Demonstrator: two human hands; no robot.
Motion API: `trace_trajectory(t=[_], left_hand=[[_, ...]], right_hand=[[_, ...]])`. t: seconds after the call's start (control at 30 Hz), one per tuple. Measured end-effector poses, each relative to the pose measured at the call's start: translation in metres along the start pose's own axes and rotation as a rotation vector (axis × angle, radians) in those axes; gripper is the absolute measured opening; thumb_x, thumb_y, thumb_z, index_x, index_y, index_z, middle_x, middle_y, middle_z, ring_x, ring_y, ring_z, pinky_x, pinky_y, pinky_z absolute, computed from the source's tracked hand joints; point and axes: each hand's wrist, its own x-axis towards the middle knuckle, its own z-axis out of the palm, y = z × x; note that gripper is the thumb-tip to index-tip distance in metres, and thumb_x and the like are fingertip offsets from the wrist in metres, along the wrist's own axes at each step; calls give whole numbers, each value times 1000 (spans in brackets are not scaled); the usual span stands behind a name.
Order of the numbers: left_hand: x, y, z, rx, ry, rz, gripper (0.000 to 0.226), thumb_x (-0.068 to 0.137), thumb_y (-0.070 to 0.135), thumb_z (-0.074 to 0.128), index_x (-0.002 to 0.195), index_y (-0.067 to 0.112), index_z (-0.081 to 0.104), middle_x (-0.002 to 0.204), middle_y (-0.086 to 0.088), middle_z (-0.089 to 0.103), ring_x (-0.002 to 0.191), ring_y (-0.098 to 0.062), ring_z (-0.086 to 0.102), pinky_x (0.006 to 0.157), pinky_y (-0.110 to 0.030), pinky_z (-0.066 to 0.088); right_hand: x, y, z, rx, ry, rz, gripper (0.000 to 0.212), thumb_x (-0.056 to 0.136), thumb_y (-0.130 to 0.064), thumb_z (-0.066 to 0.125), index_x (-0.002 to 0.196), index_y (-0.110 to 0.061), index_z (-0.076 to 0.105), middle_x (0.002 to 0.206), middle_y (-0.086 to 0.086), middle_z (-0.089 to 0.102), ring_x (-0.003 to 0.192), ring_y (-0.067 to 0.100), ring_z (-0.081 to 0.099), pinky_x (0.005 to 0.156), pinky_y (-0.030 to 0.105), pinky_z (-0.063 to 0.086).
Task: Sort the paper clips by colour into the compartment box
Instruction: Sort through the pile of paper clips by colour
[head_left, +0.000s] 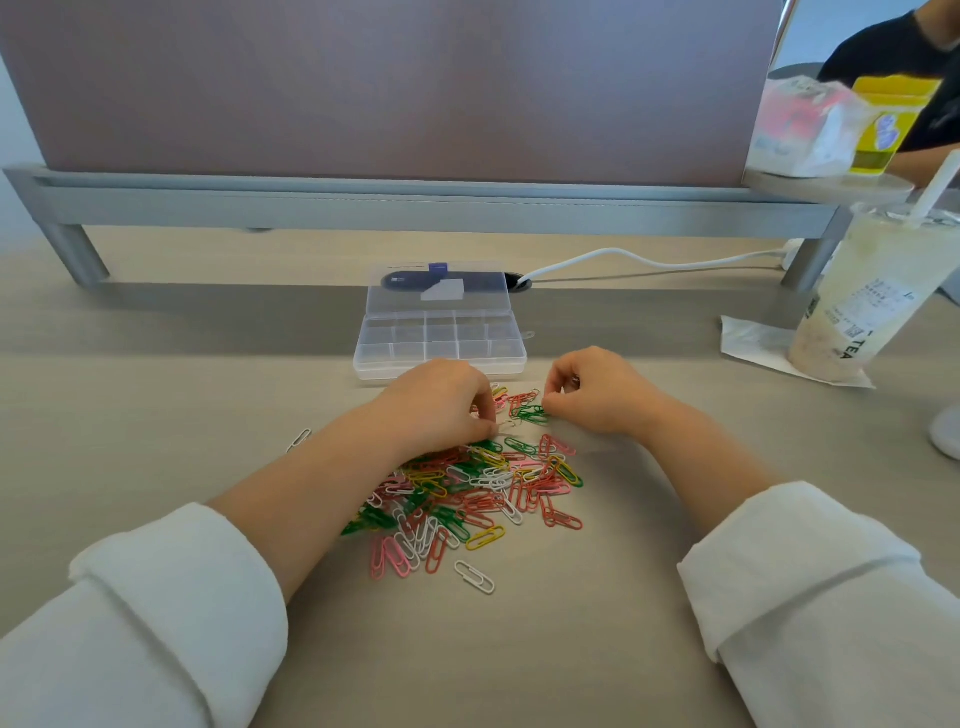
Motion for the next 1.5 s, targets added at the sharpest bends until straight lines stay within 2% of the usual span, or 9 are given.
trace_trajectory(t=[0.17,0.4,0.57,0.77,1.0,1.13,1.2,1.3,1.5], left_hand=[[-3,-3,-3,-36,-118,-53,15,88,33,53,79,20,53,82,2,54,73,-13,48,61,-26,37],[-1,-3,2,-20,-60,-69,29,94,28,33,71,18,46,73,1,50,70,-15,46,58,-31,30],[1,-5,5,-159,96,-73,24,96,24,32,83,11,48,74,-1,51,66,-17,44,56,-30,33],[0,-10,3,-390,243,-90,21,94,18,41,73,18,41,80,-6,60,72,-20,54,53,-25,34],[1,-9,-1,-557,194,-174,15,93,15,42,79,10,44,75,5,60,50,5,47,47,-21,29],[1,-11,2,-610,205,-181,23,95,17,40,73,11,38,84,-1,64,88,-3,57,56,-24,40],[1,-10,2,-608,205,-178,20,95,16,40,75,10,39,83,2,64,80,2,57,51,-21,38],[0,-8,1,-591,204,-173,13,93,14,41,80,10,44,70,6,60,48,4,47,47,-20,29],[-1,-9,4,-564,210,-129,15,96,21,41,82,15,43,65,3,46,58,-11,39,53,-22,31]], right_hand=[[2,-2,4,-96,-7,-61,14,88,-27,59,100,-29,67,62,-11,41,56,3,38,51,16,26],[-1,-7,-1,-57,-56,-2,10,83,-28,68,81,-18,67,60,-10,45,55,3,40,49,17,27],[-2,-11,-3,-17,-125,61,12,83,-25,68,85,-13,70,61,-9,50,57,3,44,50,18,31],[-2,-10,1,-8,-50,17,18,83,-31,67,90,-14,69,62,-9,45,56,3,40,49,18,27],[-5,-16,0,27,-115,55,14,80,-27,71,84,-14,70,61,-9,50,56,3,44,49,19,29],[-5,-17,0,15,-122,60,14,83,-26,68,85,-13,69,63,-9,51,58,3,45,50,18,30],[-5,-17,-1,13,-124,64,14,84,-26,67,86,-12,70,64,-9,51,59,3,45,50,18,31],[-7,-17,-5,9,-137,77,11,84,-20,66,89,-11,71,60,-10,50,56,2,44,48,15,31],[-11,-21,-10,10,-192,63,4,81,-17,69,83,-20,71,56,-14,47,52,1,42,46,14,29]])
